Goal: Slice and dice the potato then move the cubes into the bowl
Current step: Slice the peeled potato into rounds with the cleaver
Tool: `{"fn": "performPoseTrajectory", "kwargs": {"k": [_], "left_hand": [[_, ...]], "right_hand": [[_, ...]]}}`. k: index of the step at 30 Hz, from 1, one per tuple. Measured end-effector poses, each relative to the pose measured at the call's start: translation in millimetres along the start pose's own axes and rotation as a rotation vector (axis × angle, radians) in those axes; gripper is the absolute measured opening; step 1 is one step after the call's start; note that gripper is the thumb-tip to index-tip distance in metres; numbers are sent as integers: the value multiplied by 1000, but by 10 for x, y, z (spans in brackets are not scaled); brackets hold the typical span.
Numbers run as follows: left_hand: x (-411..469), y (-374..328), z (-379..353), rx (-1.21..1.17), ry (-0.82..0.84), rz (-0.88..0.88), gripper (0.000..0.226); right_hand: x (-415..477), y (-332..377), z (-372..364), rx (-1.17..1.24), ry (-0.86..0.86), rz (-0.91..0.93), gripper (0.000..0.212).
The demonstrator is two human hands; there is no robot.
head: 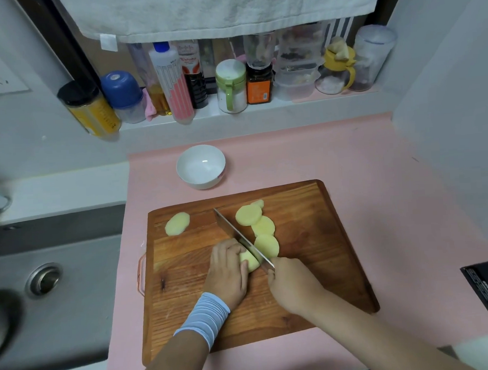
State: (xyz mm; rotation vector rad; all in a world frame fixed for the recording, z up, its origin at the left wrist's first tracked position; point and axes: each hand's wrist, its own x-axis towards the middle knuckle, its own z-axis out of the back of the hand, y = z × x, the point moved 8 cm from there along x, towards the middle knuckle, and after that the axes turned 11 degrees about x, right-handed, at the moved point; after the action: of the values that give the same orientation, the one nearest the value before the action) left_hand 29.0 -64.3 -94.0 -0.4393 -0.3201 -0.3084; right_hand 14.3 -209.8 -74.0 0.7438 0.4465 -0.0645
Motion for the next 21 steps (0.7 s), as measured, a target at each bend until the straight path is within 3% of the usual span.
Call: {"fn": "performPoseTrajectory", "kwargs": {"k": [7, 14, 19, 21], "left_hand": [[-14, -6, 54, 5, 7, 33, 23], [15, -30, 191, -3, 53, 26, 25], [8, -47, 253, -14, 73, 4, 27], [56, -50, 349, -46, 37, 9, 25]], "right_hand": [[17, -83, 115, 91, 43, -58, 24], [-45, -264, 190, 643, 180, -331, 13], [-67, -210, 273, 607, 144, -243, 20], [-91, -136, 376, 395, 81, -118, 20]]}}
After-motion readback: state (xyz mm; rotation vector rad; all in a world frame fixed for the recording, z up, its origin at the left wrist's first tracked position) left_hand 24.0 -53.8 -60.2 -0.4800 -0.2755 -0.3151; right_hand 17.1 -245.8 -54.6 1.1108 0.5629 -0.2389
